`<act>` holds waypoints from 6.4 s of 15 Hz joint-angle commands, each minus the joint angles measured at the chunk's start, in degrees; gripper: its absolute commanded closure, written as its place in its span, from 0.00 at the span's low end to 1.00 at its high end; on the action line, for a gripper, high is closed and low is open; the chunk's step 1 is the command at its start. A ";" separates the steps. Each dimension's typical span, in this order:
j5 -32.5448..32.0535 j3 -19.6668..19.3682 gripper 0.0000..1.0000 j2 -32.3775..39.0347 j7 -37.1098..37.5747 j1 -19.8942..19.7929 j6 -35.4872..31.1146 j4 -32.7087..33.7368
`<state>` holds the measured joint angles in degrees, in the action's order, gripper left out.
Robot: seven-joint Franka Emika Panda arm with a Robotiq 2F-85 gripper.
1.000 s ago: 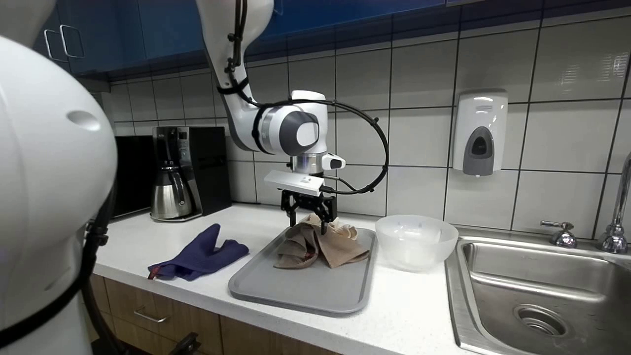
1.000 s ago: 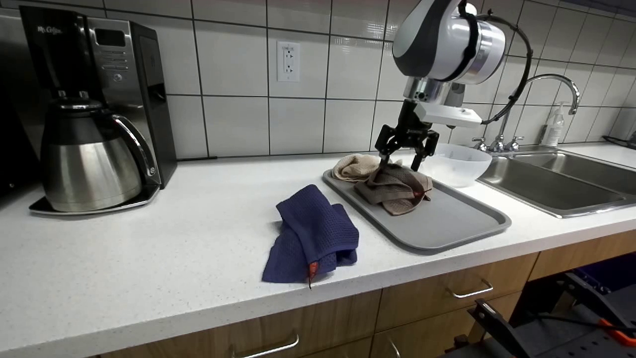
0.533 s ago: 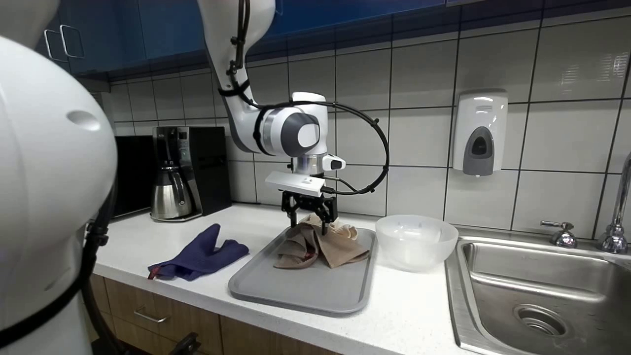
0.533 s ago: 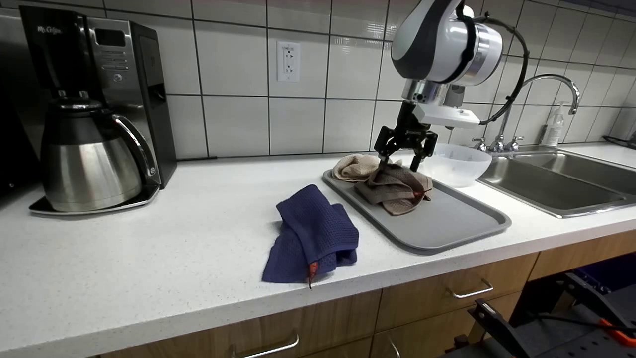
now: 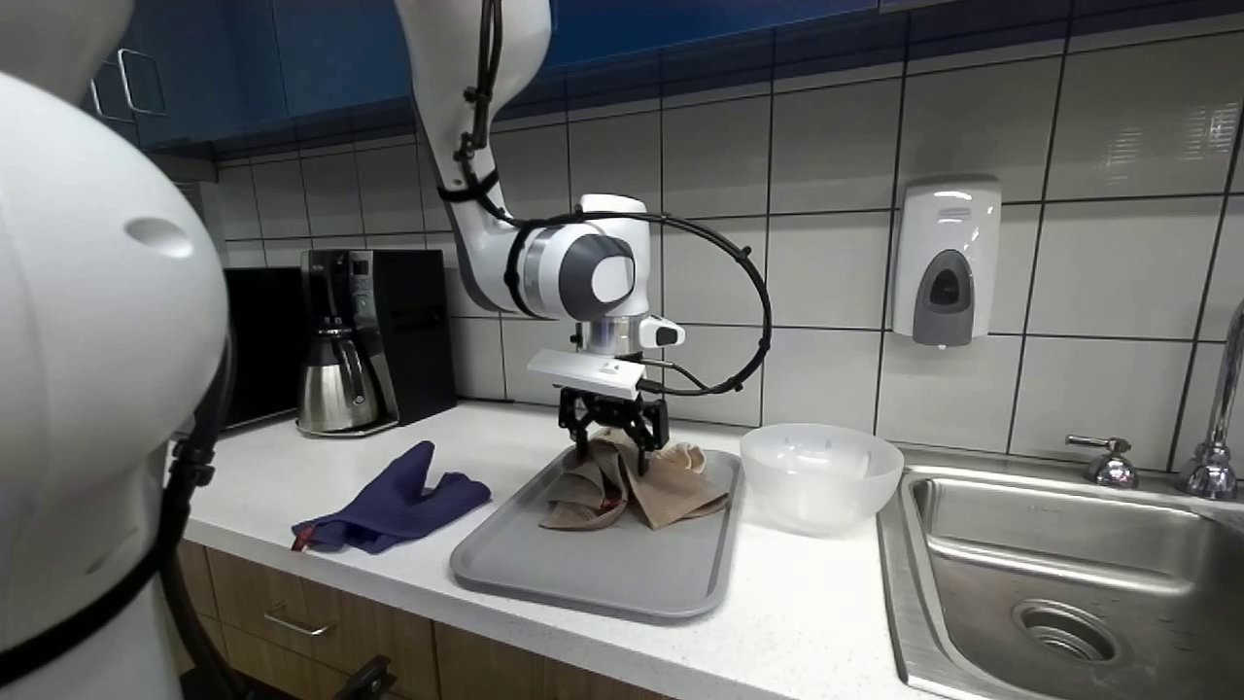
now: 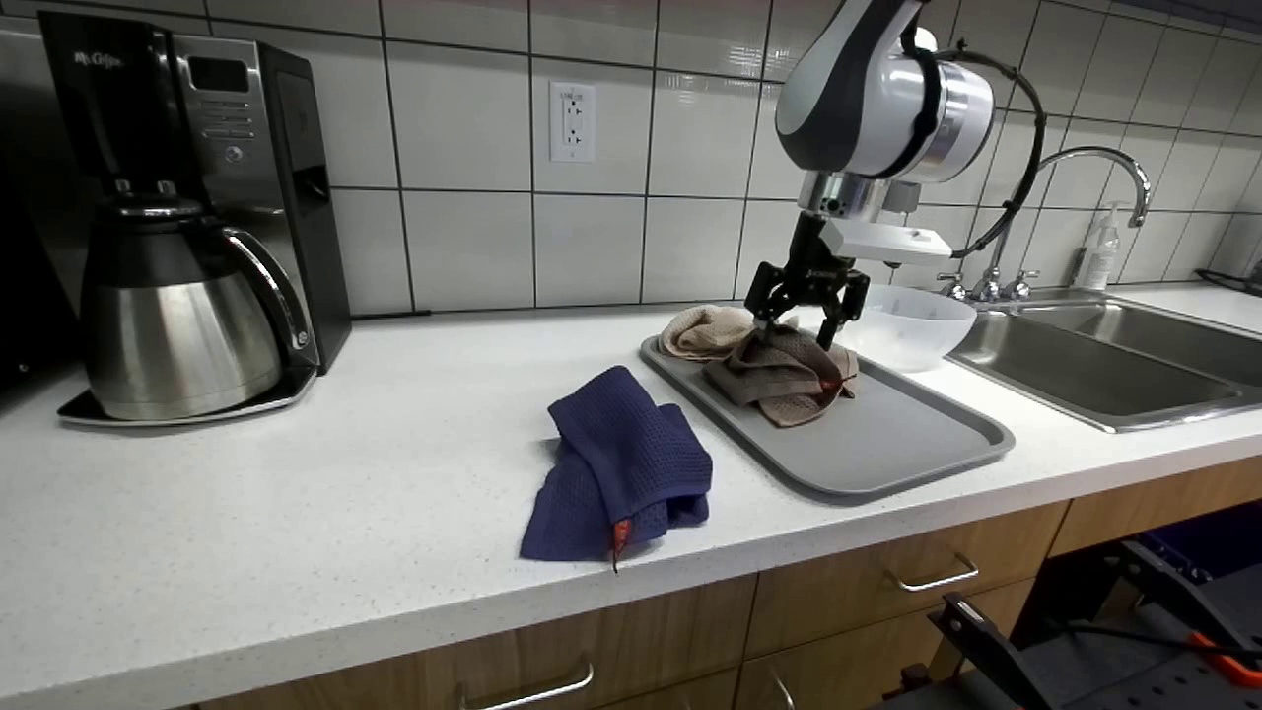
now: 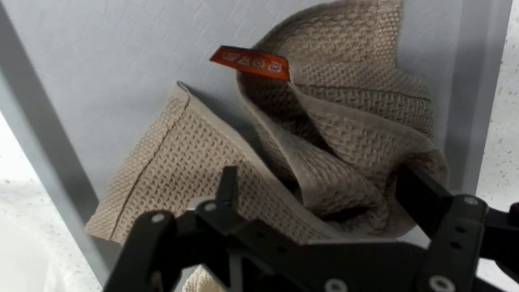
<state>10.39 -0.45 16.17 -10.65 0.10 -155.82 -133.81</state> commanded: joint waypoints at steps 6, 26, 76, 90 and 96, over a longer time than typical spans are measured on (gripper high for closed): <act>-0.90 1.93 0.00 6.08 -1.05 -3.44 -0.12 4.49; -0.95 2.78 0.99 4.57 -0.69 -4.11 -0.85 3.98; -5.27 0.49 0.99 -17.10 9.33 0.48 -3.91 -9.35; -1.94 -1.79 0.99 -24.82 3.18 0.72 -3.88 -14.56; -2.36 -1.53 0.99 -27.01 3.93 1.70 -3.98 -15.49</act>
<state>7.27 -2.13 -7.83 -5.64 1.29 -159.63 -147.55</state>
